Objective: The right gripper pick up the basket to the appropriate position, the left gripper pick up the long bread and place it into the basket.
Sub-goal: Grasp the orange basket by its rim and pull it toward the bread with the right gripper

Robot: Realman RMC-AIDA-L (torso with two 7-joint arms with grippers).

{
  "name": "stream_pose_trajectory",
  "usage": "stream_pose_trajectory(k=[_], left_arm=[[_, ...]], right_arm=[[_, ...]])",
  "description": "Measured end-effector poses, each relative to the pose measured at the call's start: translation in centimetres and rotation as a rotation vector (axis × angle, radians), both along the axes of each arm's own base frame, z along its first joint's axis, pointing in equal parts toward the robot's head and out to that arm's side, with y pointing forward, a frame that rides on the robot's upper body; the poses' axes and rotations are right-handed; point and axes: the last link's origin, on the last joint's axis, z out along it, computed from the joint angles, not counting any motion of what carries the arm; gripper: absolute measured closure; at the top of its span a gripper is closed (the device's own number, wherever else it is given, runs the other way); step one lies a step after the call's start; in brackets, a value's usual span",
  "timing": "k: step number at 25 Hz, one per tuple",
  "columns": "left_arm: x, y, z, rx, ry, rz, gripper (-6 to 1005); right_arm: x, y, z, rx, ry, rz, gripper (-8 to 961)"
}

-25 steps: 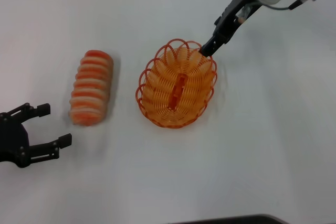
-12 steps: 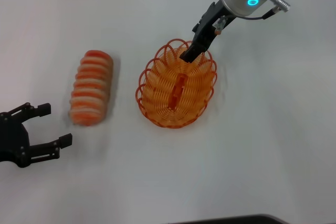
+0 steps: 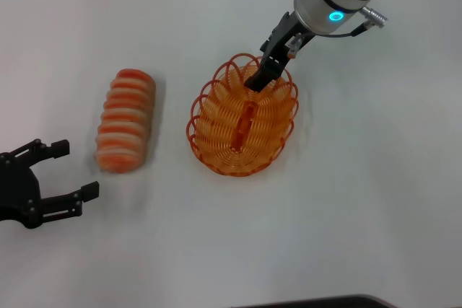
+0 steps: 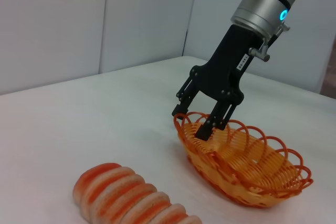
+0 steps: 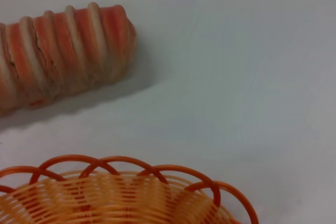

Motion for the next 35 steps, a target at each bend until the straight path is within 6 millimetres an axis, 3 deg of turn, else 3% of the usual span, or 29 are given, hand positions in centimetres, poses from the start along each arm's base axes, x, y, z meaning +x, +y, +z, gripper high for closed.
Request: stream_pose_trajectory(k=[13,18,23,28,35], left_arm=[[-0.1,-0.1,0.0,0.001,0.003,0.001,64],[-0.1,-0.1,0.0,-0.001,0.003,0.001,64],[-0.1,-0.1,0.0,0.000,0.000,0.000,64],[0.0,-0.1,0.0,0.001,-0.002,0.000,64],[0.0,-0.1,0.0,0.003,-0.005,-0.001,64]], right_arm=[[0.3,-0.1,-0.2,-0.004,0.027,-0.003,376],[0.5,-0.2,-0.1,-0.005,0.021,-0.005,611],[0.8,-0.2,0.0,-0.005,0.020,-0.010,743],[0.7,0.0,1.3,0.023,0.072,-0.045,746],[1.5,-0.3,5.0,0.038,0.221,-0.200,763]])
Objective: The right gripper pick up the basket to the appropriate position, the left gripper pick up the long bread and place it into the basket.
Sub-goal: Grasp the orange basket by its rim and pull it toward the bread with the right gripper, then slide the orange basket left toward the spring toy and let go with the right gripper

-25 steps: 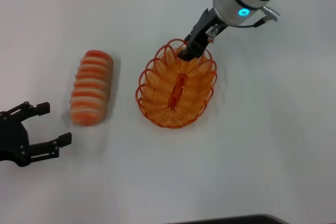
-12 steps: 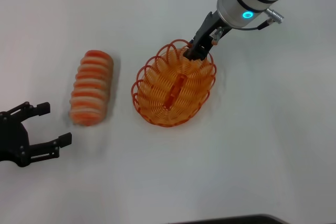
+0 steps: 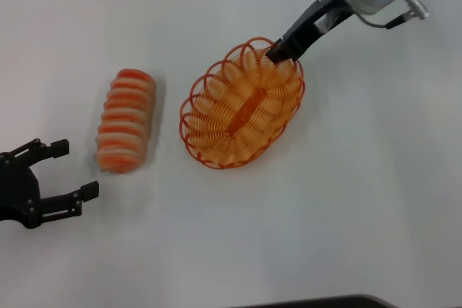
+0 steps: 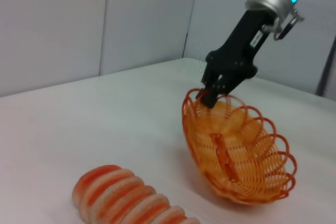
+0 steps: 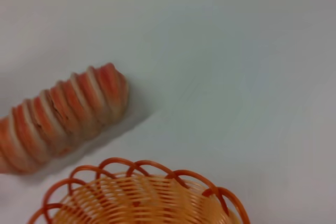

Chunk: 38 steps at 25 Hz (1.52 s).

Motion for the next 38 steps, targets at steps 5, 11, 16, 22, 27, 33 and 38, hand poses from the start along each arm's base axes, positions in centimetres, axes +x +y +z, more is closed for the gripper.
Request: stream_pose_trajectory(k=[5,11,16,22,27,33,38], left_arm=[[0.1,0.1,0.0,0.000,-0.001,-0.002,64],[0.2,0.2,0.0,0.000,-0.001,-0.006,64],[0.3,0.4,-0.1,0.002,-0.001,-0.009,63],[0.4,0.7,-0.1,0.008,0.007,-0.014,63],[0.4,0.8,-0.2,0.011,0.011,-0.012,63],[0.6,1.1,-0.4,0.014,0.017,-0.014,63],[0.8,1.4,-0.5,0.015,0.018,-0.020,63]], right_arm=[[1.3,-0.5,2.2,0.007,0.111,-0.120,777],[3.7,-1.5,4.4,0.039,0.231,-0.290,878],[6.1,-2.6,5.4,0.100,0.313,-0.471,881],[7.5,-3.4,5.0,0.174,0.430,-0.654,881],[8.1,-4.3,3.7,0.189,0.469,-0.783,880],[9.4,-5.0,3.0,0.227,0.471,-0.847,880],[9.9,-5.2,3.3,0.248,0.476,-0.853,880]])
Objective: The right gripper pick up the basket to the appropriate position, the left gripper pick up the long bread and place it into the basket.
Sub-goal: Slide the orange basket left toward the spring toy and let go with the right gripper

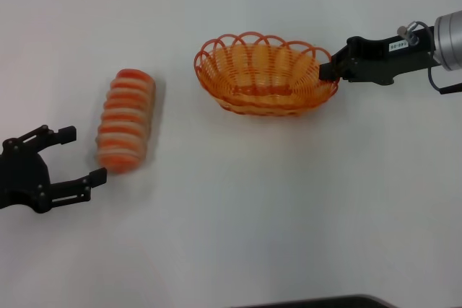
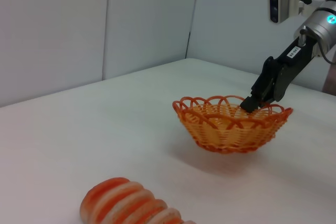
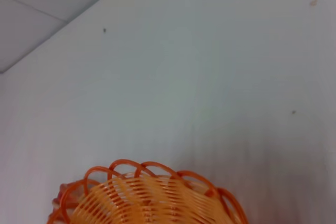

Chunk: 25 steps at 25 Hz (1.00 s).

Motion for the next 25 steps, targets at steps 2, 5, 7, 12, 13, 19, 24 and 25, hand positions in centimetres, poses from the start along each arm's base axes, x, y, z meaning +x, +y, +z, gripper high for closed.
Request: stream_pose_trajectory(k=[2,5,7,12,13,19,24,25], left_arm=[[0.1,0.0,-0.1,-0.002,-0.002,0.000,63],[0.1,0.0,-0.2,-0.003,0.000,-0.001,63],[0.1,0.0,-0.2,-0.003,0.000,-0.001,63],[0.0,0.0,0.0,0.002,0.001,0.000,63],[0.0,0.0,0.0,0.003,0.002,0.000,63],[-0.1,0.1,0.1,0.007,0.004,-0.001,63],[-0.1,0.3,0.0,0.017,0.013,-0.001,63],[-0.1,0.3,0.0,0.018,0.013,-0.002,63]], right_arm=[[0.1,0.0,0.0,0.004,0.000,0.000,880],[0.1,0.0,-0.1,0.005,0.005,-0.003,882],[0.1,0.0,0.0,0.012,0.018,-0.005,882],[-0.1,0.1,0.2,0.023,0.035,-0.004,883],[-0.1,0.1,0.2,0.019,0.034,-0.006,882],[0.6,-0.6,-0.8,-0.014,0.075,-0.076,804],[0.7,-1.1,-1.3,-0.007,0.106,-0.100,701],[0.7,-1.1,-1.3,-0.006,0.113,-0.100,679]])
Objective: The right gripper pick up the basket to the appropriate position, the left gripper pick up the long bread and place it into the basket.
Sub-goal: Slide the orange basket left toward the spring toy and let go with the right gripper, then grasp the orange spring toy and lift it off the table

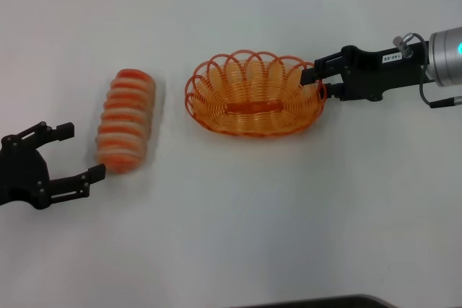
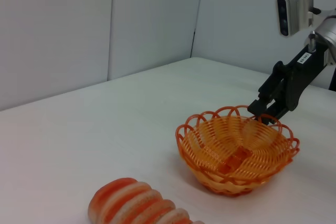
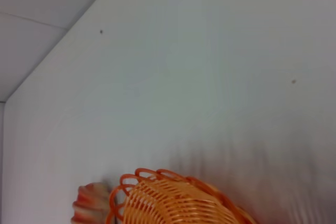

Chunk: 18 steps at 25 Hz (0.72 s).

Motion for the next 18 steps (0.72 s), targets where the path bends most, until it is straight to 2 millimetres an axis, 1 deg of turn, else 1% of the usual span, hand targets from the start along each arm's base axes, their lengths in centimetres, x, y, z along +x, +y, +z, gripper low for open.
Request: stream_pose_trajectory(k=[3,7,9,12,14,16,18], left_arm=[[0.0,0.1,0.1,0.004,-0.003,0.004,63],[-0.1,0.3,0.6,0.031,-0.014,0.018,63],[-0.2,0.3,0.8,0.042,-0.022,0.022,63],[-0.2,0.3,1.1,0.051,-0.031,0.030,63],[-0.3,0.2,1.0,0.050,-0.037,0.037,63],[-0.3,0.2,1.0,0.052,-0.042,0.047,63],[-0.3,0.2,0.9,0.051,-0.044,0.053,63]], right_arm=[[-0.1,0.2,0.8,0.029,0.020,0.010,615],[-0.6,0.5,3.1,0.089,0.018,0.060,529],[-0.9,0.7,4.5,0.121,0.007,0.092,270],[-1.2,0.8,6.8,0.175,0.009,0.148,253],[-1.6,1.0,8.5,0.226,0.018,0.230,242],[-2.3,1.1,9.8,0.280,0.020,0.383,230],[-3.1,0.9,10.2,0.309,-0.007,0.574,217]])
